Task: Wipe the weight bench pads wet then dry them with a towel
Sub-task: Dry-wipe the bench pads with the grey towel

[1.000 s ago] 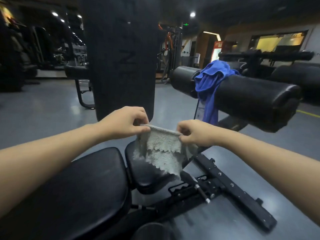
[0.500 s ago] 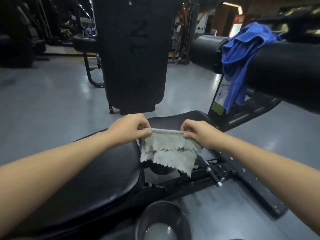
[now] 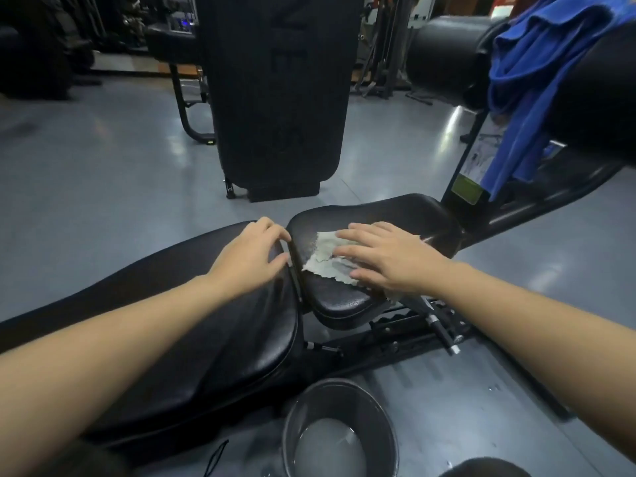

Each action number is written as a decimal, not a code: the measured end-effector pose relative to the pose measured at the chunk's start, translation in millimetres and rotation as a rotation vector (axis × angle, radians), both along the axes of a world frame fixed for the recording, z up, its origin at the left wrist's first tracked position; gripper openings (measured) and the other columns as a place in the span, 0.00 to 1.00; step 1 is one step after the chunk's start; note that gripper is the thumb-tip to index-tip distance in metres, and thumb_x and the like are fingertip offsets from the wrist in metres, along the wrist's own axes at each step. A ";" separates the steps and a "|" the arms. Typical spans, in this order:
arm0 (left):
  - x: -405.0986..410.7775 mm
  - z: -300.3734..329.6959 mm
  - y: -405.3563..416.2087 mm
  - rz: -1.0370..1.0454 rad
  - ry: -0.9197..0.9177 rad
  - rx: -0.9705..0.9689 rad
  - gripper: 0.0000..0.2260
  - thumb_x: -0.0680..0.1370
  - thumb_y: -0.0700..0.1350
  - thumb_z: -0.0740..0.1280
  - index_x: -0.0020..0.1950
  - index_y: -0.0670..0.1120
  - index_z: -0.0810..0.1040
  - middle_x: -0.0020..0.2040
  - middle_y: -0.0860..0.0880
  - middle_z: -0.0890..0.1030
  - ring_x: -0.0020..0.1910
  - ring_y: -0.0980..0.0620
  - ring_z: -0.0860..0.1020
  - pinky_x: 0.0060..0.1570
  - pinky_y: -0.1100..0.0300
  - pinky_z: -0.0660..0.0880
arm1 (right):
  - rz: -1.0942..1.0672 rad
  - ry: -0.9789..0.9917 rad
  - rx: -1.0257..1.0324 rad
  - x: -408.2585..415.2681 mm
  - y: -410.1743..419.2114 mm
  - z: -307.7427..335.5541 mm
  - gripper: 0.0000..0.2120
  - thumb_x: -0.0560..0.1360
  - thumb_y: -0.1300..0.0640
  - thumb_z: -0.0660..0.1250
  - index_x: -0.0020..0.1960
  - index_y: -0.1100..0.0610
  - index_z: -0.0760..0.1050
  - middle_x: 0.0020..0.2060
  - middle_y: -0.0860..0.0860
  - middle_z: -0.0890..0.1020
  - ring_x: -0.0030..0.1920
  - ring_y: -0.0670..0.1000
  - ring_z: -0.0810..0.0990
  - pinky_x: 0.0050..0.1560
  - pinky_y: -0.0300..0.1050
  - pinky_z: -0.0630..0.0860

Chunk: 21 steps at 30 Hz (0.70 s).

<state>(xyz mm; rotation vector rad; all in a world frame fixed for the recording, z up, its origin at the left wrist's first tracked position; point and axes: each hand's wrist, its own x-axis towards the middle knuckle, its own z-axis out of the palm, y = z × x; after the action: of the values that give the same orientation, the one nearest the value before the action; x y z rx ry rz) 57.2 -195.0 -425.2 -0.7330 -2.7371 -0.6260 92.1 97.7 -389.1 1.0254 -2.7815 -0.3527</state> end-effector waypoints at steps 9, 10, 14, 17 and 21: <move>-5.6 -55.9 -53.1 -0.018 -0.015 -0.094 0.19 0.82 0.58 0.59 0.72 0.55 0.70 0.73 0.55 0.69 0.71 0.52 0.68 0.68 0.52 0.69 | -0.052 -0.187 0.036 -24.8 -6.6 -22.0 0.29 0.81 0.36 0.39 0.81 0.41 0.52 0.81 0.43 0.51 0.81 0.48 0.47 0.79 0.54 0.50; -5.1 -61.5 -54.8 -0.023 -0.022 -0.091 0.20 0.82 0.59 0.57 0.72 0.56 0.70 0.72 0.56 0.69 0.70 0.53 0.69 0.67 0.53 0.68 | -0.053 -0.190 0.039 -26.3 -6.9 -24.0 0.30 0.81 0.35 0.38 0.81 0.41 0.50 0.81 0.43 0.49 0.81 0.47 0.46 0.79 0.54 0.48; -3.8 -77.1 -51.5 -0.007 0.006 -0.016 0.22 0.81 0.59 0.54 0.72 0.55 0.71 0.71 0.56 0.70 0.71 0.54 0.67 0.68 0.52 0.65 | -0.037 -0.194 0.065 -31.4 -16.9 -28.8 0.31 0.81 0.34 0.36 0.81 0.42 0.45 0.81 0.44 0.45 0.81 0.48 0.41 0.79 0.53 0.44; -8.5 -81.2 -52.4 -0.012 0.008 0.015 0.21 0.81 0.59 0.54 0.72 0.55 0.71 0.70 0.57 0.70 0.71 0.55 0.66 0.69 0.52 0.63 | -0.034 -0.193 0.066 -41.9 -33.6 -34.2 0.29 0.83 0.36 0.40 0.81 0.43 0.44 0.82 0.46 0.44 0.80 0.48 0.41 0.80 0.53 0.44; -9.4 -82.9 -55.4 -0.015 0.009 0.025 0.21 0.81 0.59 0.55 0.72 0.56 0.70 0.70 0.58 0.70 0.71 0.56 0.66 0.69 0.54 0.62 | -0.054 -0.204 0.067 -70.0 -58.0 -39.1 0.29 0.83 0.36 0.41 0.81 0.43 0.46 0.82 0.47 0.46 0.81 0.49 0.42 0.79 0.51 0.43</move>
<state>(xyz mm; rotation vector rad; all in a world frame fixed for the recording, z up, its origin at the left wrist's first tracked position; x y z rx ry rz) 47.8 -250.4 -508.0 -0.7498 -2.7134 -0.6576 22.1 39.7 -428.2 1.0582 -3.0021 -0.3693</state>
